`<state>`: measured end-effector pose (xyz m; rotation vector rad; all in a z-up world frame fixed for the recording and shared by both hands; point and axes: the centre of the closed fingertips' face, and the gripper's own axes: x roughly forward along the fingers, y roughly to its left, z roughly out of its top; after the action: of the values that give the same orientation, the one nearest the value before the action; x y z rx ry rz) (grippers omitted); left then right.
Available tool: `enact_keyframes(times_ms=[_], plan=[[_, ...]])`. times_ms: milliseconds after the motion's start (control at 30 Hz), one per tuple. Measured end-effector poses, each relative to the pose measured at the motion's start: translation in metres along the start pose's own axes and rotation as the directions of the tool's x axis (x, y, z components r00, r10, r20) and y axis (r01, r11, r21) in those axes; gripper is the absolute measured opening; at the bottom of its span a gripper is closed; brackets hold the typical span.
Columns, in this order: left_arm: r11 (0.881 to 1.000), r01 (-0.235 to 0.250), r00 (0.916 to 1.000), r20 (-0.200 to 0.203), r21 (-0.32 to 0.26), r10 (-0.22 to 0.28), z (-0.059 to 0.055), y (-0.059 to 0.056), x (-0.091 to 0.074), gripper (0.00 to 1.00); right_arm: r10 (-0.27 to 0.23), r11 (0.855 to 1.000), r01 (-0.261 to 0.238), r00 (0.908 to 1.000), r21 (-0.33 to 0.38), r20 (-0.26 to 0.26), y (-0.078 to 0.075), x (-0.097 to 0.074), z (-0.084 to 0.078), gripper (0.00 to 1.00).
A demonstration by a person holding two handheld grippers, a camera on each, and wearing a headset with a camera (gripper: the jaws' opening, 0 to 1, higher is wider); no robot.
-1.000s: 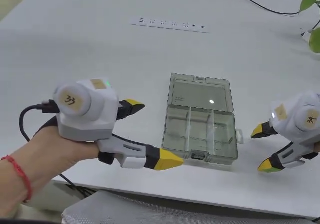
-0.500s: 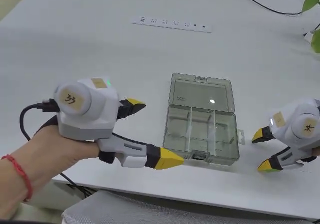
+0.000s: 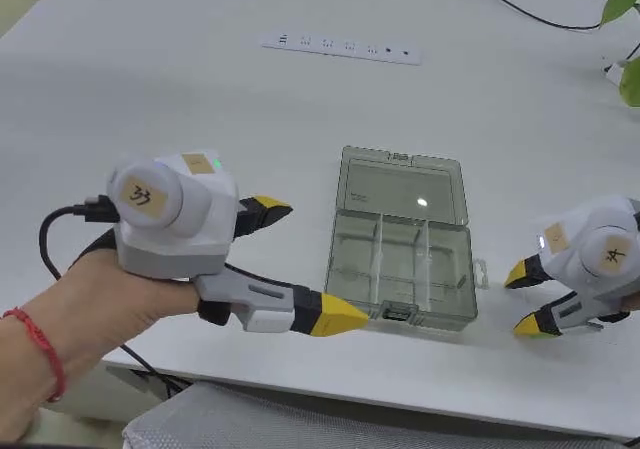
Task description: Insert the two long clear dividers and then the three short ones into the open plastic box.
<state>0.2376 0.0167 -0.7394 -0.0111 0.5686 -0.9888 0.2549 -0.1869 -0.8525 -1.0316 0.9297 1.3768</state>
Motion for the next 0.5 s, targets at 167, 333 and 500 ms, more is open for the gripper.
enact_keyframes(times_ms=[167,333,500], plan=[[1.0,0.007,0.9999,0.009,0.004,-0.007,0.003,-0.002,0.001,0.97,-0.033,0.999,0.032,0.999,0.019,0.029,-0.001,-0.01,0.004,0.33],[1.0,0.013,0.9999,0.01,0.002,-0.013,0.007,-0.003,0.002,0.97,-0.07,0.997,0.068,0.9963,0.035,0.049,0.0,-0.024,0.01,0.33],[1.0,0.016,0.9993,0.035,-0.019,-0.015,0.019,-0.005,0.003,0.96,-0.113,0.993,0.11,0.9911,0.045,0.071,0.0,-0.043,0.022,0.33]])
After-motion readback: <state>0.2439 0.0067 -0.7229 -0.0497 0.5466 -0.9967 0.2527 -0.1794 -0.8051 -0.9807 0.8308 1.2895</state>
